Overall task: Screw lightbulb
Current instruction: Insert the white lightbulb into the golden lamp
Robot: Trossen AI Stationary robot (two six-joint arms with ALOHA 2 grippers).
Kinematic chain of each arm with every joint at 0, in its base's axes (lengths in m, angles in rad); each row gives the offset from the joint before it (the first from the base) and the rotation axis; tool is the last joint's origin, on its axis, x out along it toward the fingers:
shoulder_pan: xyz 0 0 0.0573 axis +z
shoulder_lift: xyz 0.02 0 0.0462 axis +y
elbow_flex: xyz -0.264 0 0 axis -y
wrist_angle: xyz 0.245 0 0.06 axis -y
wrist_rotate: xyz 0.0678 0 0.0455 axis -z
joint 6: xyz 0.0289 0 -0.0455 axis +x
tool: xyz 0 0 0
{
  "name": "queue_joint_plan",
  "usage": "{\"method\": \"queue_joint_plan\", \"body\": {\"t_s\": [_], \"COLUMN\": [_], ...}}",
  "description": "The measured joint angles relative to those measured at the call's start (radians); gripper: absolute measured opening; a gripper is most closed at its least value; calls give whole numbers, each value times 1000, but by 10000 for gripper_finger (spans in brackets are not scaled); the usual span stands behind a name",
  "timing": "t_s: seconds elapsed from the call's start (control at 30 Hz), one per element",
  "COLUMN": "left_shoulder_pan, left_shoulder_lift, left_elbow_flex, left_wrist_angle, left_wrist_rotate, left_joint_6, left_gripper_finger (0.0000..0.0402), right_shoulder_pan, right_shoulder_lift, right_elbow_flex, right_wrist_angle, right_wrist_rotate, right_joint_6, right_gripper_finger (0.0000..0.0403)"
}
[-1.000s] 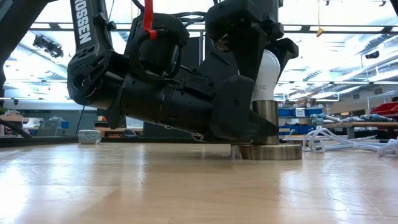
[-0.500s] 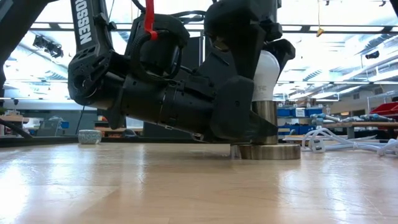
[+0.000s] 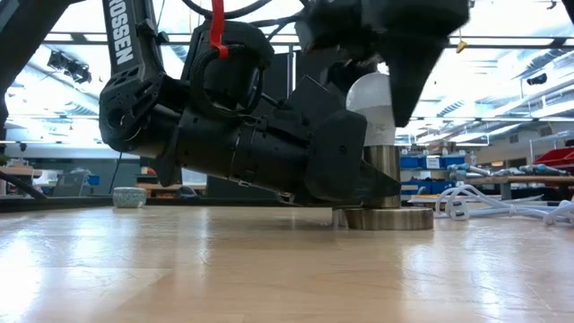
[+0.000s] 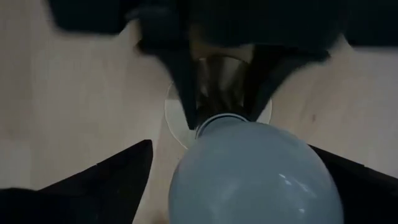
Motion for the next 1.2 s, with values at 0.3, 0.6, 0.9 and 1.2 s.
{"method": "queue_joint_plan", "body": {"t_s": [0.3, 0.6, 0.9, 1.2], "left_shoulder_pan": [0, 0, 0, -1], "left_shoulder_lift": [0, 0, 0, 0], "left_elbow_flex": [0, 0, 0, 0], "left_wrist_angle": [-4, -5, -5, -5], "left_wrist_rotate": [1, 2, 3, 3], "left_joint_6": [0, 3, 20, 19], "left_gripper_finger": [193, 193, 193, 193], "right_shoulder_pan": [0, 0, 0, 0], "right_shoulder_lift": [0, 0, 0, 0], "right_elbow_flex": [0, 0, 0, 0], "right_wrist_angle": [1, 29, 31, 27], "right_wrist_rotate": [41, 53, 53, 48], "right_joint_6": [-508, -664, -793, -791], "right_gripper_finger": [376, 374, 371, 300]}}
